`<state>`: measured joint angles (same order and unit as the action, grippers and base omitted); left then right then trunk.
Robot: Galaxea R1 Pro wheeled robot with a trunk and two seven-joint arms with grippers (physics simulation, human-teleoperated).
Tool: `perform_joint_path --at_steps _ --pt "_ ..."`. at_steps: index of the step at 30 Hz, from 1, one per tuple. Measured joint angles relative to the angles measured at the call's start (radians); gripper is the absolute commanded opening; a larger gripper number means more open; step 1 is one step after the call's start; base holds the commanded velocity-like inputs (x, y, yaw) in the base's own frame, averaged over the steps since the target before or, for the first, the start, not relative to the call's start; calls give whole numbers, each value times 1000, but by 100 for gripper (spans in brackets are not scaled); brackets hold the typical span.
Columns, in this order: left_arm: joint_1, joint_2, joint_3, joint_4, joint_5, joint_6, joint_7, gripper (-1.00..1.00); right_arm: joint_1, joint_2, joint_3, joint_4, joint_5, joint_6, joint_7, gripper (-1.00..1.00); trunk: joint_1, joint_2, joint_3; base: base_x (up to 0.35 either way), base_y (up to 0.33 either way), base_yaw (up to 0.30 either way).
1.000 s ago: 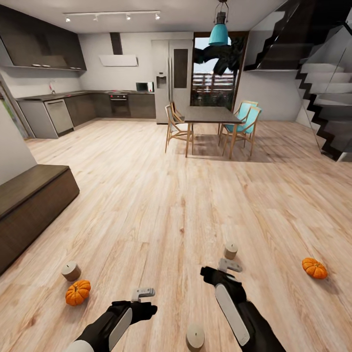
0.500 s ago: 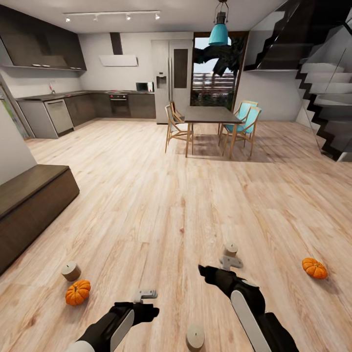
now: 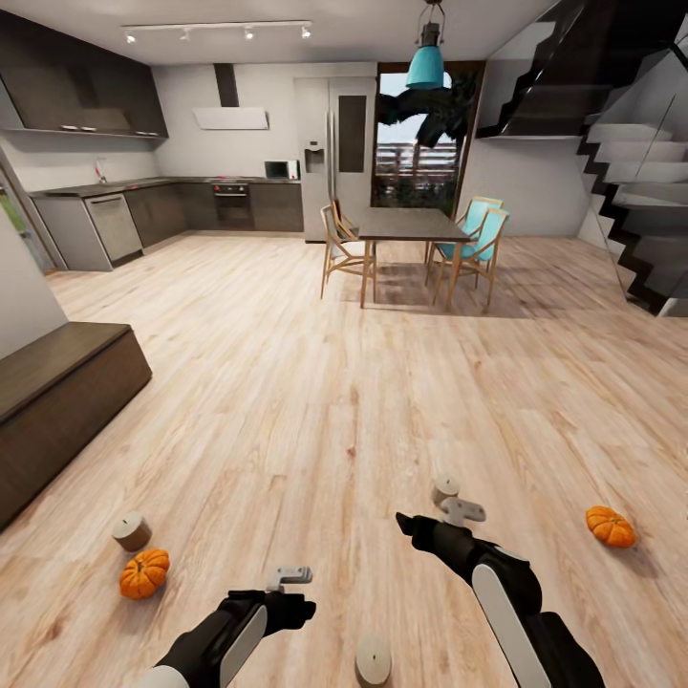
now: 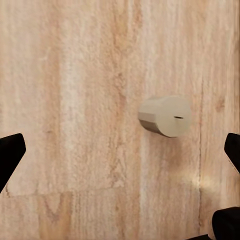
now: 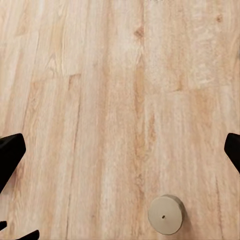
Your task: Place each of the two pumpkins and all three candles from the living room inside a cabinet in the living room (use any cabinet), then make sure every cabinet is closed, and position the cauldron so it is next to a table in the living room.
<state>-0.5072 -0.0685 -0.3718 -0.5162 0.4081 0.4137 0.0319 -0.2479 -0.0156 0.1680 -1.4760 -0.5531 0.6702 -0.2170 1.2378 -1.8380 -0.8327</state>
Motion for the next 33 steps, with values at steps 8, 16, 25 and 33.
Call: perform_joint_path --at_steps 8,16,25,33 --pt "0 -6 -1 -1 -2 0 0 100 0 1 -2 3 2 0 4 100 0 0 0 1 -57 0" --pt "0 -6 0 0 -1 1 -1 100 0 5 -5 2 -1 0 6 100 0 0 0 0 -4 0" --pt "0 -6 -1 0 -2 1 -1 100 0 2 -9 1 -1 0 6 100 0 0 0 0 0 -184" --pt "0 -4 -1 -2 -1 1 -1 100 0 1 -11 1 -1 0 6 100 0 0 0 0 44 -296"
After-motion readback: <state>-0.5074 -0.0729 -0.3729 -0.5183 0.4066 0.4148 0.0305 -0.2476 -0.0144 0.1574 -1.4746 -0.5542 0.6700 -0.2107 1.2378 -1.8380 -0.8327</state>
